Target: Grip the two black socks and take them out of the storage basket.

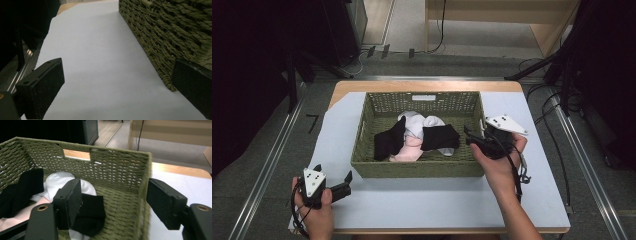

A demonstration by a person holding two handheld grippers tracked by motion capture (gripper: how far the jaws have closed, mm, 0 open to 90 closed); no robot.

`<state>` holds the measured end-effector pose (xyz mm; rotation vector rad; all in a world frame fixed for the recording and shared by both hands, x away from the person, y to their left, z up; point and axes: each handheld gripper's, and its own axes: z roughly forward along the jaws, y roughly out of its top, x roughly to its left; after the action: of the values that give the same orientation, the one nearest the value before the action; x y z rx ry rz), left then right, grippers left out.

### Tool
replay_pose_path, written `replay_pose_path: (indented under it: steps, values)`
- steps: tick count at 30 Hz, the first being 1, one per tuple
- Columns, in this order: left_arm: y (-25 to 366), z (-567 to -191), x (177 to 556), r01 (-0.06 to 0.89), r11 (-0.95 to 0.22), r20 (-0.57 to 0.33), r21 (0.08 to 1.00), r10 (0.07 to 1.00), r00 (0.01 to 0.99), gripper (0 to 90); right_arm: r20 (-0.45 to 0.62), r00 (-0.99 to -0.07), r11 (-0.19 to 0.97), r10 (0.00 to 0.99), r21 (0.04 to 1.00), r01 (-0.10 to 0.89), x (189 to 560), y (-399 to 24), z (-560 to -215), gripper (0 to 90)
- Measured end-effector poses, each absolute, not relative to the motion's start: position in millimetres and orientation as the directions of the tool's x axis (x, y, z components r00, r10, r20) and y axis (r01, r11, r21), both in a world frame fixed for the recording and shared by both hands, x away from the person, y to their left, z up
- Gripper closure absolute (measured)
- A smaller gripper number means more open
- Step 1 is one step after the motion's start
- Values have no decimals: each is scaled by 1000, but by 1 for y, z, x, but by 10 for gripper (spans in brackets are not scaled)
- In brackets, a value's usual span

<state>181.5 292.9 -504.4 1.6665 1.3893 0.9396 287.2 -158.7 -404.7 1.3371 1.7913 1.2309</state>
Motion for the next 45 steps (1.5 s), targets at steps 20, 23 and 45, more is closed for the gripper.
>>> replay_pose_path:
  steps: [20,23,45]
  values:
    - [293,-504,182,438,-121,67,891,988,138,1,112,-418,121,902,862,493,346,-103,-426,434]
    - [293,-504,182,438,-121,66,891,988,138,1,93,-427,178,899,814,553,351,-95,-434,433]
    - [292,-504,182,438,-132,76,889,987,142,1,105,-392,267,914,572,776,369,-93,-467,441]
